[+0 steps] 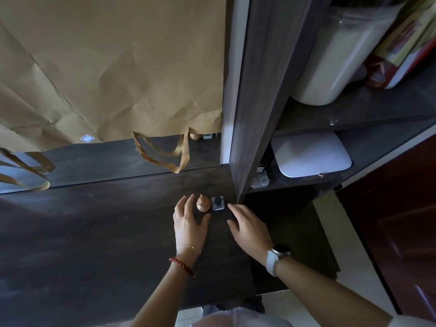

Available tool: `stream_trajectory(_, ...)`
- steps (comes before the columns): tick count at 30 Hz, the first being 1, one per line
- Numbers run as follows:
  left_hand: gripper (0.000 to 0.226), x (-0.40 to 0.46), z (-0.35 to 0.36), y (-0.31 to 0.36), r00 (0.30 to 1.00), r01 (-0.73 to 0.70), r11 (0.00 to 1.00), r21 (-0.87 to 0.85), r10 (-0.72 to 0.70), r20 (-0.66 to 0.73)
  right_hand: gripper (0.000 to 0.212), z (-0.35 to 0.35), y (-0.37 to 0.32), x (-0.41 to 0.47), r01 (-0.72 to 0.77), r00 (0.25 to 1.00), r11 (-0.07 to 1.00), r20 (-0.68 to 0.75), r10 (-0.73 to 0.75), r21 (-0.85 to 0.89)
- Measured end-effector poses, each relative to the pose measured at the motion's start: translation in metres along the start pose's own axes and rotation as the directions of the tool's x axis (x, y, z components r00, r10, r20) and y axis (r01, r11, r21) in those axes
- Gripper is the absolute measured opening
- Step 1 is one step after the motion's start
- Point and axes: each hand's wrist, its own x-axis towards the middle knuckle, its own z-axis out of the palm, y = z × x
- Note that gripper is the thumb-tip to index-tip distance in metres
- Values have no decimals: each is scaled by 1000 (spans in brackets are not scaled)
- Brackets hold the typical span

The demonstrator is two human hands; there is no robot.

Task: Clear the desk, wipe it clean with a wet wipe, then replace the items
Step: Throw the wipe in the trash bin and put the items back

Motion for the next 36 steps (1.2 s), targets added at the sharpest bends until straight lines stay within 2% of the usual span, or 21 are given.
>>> stream_trajectory(2,56,-11,0,10,989,-81,996,33,85,-124,36,-17,10,-13,44,988,999,-149,-39,26)
stream_trajectory(4,51,-10,0,26,968,-147,987,69,158,-193,32,-39,18,-14,54,965,997,-259,-37,59)
stream_trajectory(8,48,3,-1,70,945,-284,954,93,295,-143,17,-86,14,13,82,918,995,-385,-94,-48)
stream_trajectory(10,49,10,0,92,940,-328,944,44,331,-81,23,-98,9,32,63,921,984,-369,-122,-166)
stream_trajectory(13,53,17,4,113,923,-384,923,-33,384,-5,55,-108,4,56,-31,972,937,-229,-53,-347)
stream_trajectory(15,52,19,5,119,929,-369,927,-71,371,3,71,-112,6,67,-27,986,929,-164,-37,-368)
stream_trajectory(18,50,19,7,120,940,-341,937,-77,341,-12,61,-113,12,77,4,993,926,-107,-48,-378)
stream_trajectory(21,49,17,8,121,947,-319,945,-73,320,-5,47,-114,20,82,35,990,922,-110,-84,-386)
stream_trajectory(25,49,15,7,124,948,-318,946,-60,317,-17,51,-115,26,74,80,987,957,-113,-115,-277)
stream_trajectory(28,48,16,7,124,951,-309,950,-49,308,-12,55,-114,29,53,92,973,990,-204,-112,-104)
stream_trajectory(31,43,11,4,121,954,-298,954,-31,296,-47,59,-109,37,19,167,932,986,-327,-156,7)
stream_trajectory(34,37,-4,-2,106,960,-266,964,4,265,-87,61,-104,41,-16,226,931,967,-318,-178,121)
stream_trajectory(36,34,-20,-6,85,974,-197,980,12,197,-112,57,-95,40,-31,233,946,960,-265,-186,158)
